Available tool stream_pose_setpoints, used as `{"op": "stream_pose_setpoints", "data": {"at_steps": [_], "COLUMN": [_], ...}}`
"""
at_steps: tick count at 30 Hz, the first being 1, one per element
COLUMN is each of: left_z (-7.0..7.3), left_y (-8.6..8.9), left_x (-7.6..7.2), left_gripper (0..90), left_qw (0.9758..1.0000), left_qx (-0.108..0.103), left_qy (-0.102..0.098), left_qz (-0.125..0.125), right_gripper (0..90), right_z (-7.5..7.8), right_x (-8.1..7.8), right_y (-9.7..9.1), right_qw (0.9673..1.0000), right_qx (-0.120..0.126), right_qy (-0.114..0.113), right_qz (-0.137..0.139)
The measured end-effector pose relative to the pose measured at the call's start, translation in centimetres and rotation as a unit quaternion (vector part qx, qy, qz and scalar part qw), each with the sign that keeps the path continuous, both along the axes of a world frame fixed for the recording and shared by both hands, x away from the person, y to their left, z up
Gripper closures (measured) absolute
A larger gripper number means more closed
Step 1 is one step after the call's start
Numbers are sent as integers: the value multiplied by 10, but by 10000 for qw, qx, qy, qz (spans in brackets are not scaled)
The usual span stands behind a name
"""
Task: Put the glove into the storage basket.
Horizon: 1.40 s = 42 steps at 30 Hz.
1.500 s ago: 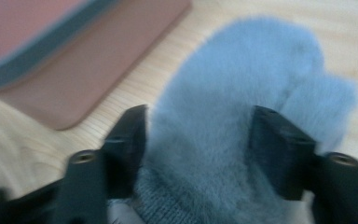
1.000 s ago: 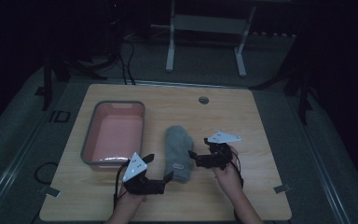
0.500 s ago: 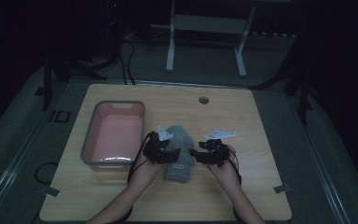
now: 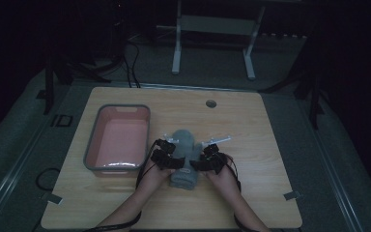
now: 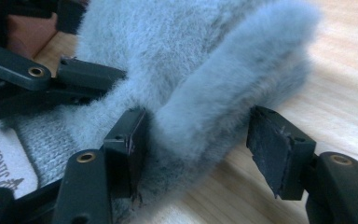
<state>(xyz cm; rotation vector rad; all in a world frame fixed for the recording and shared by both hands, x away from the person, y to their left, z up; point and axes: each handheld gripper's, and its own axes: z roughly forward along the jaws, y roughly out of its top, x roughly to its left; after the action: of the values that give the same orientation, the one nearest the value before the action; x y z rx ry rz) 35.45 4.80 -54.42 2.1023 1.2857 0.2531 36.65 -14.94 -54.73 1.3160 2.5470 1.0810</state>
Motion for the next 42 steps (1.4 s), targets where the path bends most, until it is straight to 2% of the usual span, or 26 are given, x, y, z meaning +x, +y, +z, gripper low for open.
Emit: {"op": "stream_pose_setpoints", "data": {"at_steps": [2,4,5,6,8,13,17,22,26,31,36,37,38,39,42], "left_z": [-1,-2,-2,-2,-2,-3,0,11,27,44,63,63,72,76,89], "left_y": [1,0,0,-1,-1,3,6,6,7,7,12,12,14,15,19], "left_x": [1,1,1,2,2,2,2,2,0,-1,-3,-3,-3,-3,-3], "left_gripper": [479,563,563,642,703,779,797,806,806,806,805,805,805,805,805], "left_qw": [9998,9996,9994,9989,9985,9973,9964,9959,9952,9942,9922,9922,9915,9914,9909], "left_qx": [-163,-181,-202,-225,-243,-475,-678,-733,-811,-870,-969,-969,-991,-981,-963], "left_qy": [105,104,113,108,113,132,134,76,-98,-231,-374,-374,-442,-473,-566], "left_qz": [-93,-164,-248,-386,-478,-536,-493,-532,-546,-593,-688,-688,-713,-731,-746], "right_gripper": [437,527,527,628,706,785,807,816,816,816,816,816,817,817,817], "right_z": [-3,-4,-4,-5,-3,-1,3,11,23,40,58,58,63,71,83], "right_x": [3,4,4,2,-1,-7,-10,-11,-12,-12,-15,-15,-16,-17,-17], "right_y": [-1,-2,-2,0,1,5,3,1,-3,-6,-7,-7,-7,-6,-3], "right_qw": [9998,9993,9993,9991,9991,9986,9980,9975,9963,9950,9929,9929,9922,9912,9899], "right_qx": [151,276,276,329,264,92,153,285,458,514,634,634,666,694,731], "right_qy": [95,174,174,87,-40,-352,-478,-501,-623,-770,-931,-931,-976,-1048,-1135], "right_qz": [79,158,158,271,343,385,388,398,381,378,385,385,397,415,434]}}
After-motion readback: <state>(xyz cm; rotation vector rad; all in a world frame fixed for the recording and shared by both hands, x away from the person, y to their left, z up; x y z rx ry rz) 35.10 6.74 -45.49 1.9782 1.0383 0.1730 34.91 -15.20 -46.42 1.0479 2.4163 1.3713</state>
